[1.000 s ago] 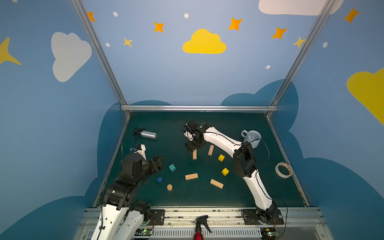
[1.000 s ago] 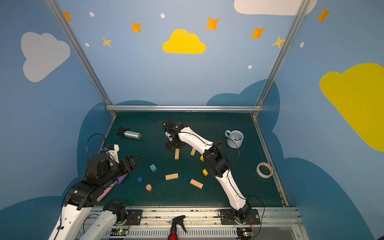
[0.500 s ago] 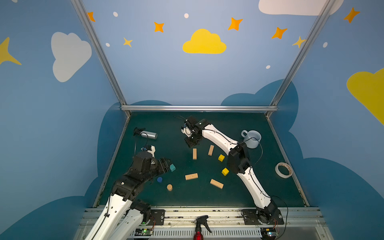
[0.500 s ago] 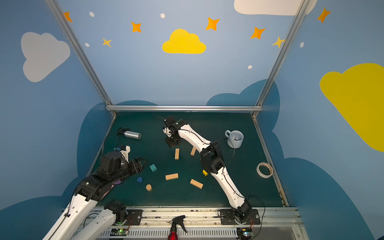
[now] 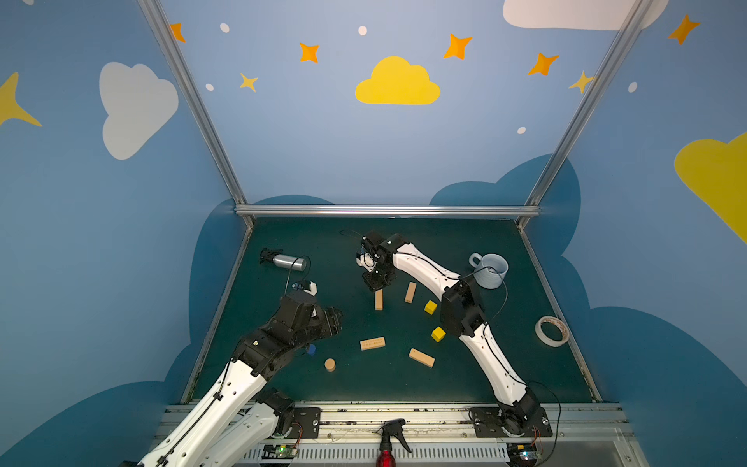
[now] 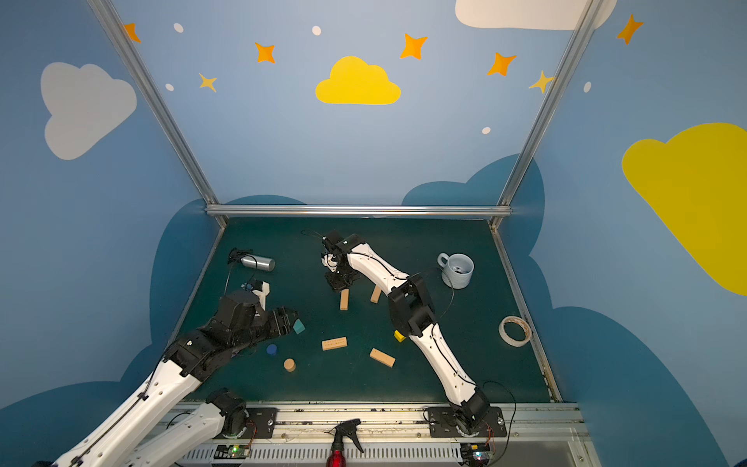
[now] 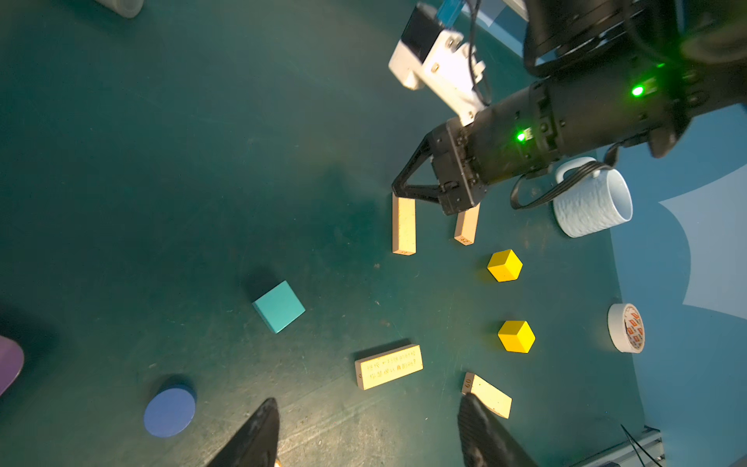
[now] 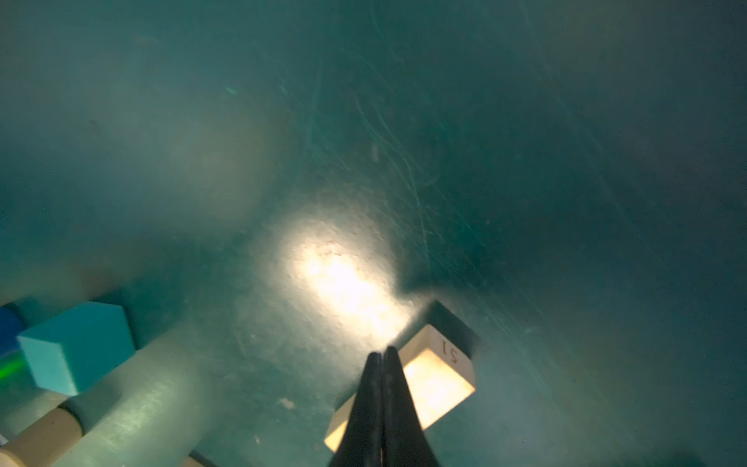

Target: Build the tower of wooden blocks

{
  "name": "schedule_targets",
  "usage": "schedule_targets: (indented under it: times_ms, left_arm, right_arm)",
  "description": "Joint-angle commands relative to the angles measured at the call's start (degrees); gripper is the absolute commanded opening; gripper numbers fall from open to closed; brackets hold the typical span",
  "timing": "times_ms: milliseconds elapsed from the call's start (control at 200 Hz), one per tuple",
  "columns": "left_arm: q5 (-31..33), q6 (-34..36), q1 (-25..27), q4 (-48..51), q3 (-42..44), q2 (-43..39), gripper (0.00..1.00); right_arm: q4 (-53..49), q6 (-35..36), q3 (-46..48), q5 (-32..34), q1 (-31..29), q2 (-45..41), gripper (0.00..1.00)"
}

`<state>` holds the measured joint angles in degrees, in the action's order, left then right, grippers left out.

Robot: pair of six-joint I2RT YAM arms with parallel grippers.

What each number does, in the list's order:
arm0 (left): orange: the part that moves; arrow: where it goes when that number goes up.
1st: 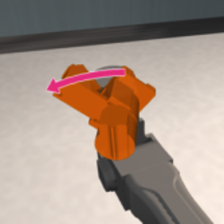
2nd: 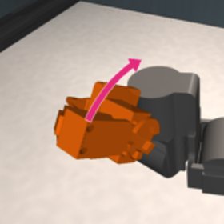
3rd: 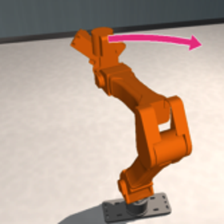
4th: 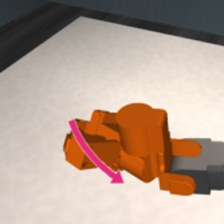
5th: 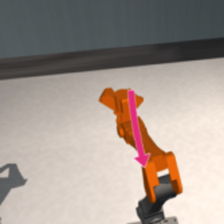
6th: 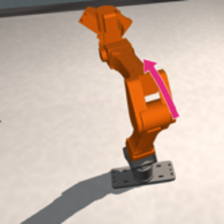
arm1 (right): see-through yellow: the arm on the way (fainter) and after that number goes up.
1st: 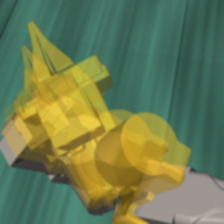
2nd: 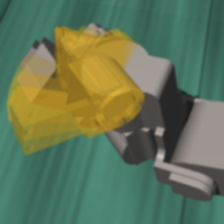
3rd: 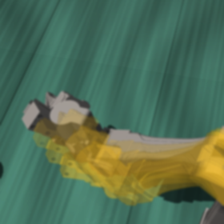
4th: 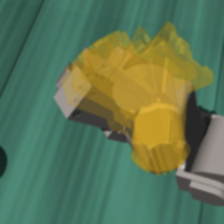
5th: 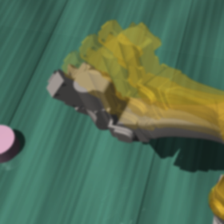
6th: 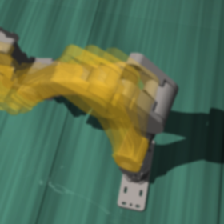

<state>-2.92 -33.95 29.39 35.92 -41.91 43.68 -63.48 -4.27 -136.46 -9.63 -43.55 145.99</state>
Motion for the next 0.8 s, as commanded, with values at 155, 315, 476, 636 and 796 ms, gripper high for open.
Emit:
schedule_targets:
  times_ms: [155, 315, 476, 636, 796]
  left_arm:
    - [3.77, 0.23, 2.58, 0.80, -2.61, 0.31, 0.70]
    - [4.06, 0.15, 3.46, 0.25, -2.47, 0.33, 0.70]
    - [4.21, -0.10, 4.51, -0.27, -2.48, 1.87, 0.69]
    - [4.50, -0.19, 5.70, -1.39, -2.63, 4.10, 0.69]
    - [4.15, -0.41, 6.97, -3.63, -2.36, 7.01, 0.69]
  right_arm:
    - [0.35, -1.51, 3.58, -1.19, 1.09, -0.95, 0.00]
    - [0.79, -1.85, 5.99, -0.96, 2.19, -2.34, 0.00]
    - [1.12, -2.31, 9.49, -0.53, 3.02, -4.84, 0.00]
    - [2.12, -3.07, 14.52, 0.19, 3.46, -8.48, 0.00]
    - [3.41, -3.81, 19.33, 0.49, 3.66, -12.13, 0.00]
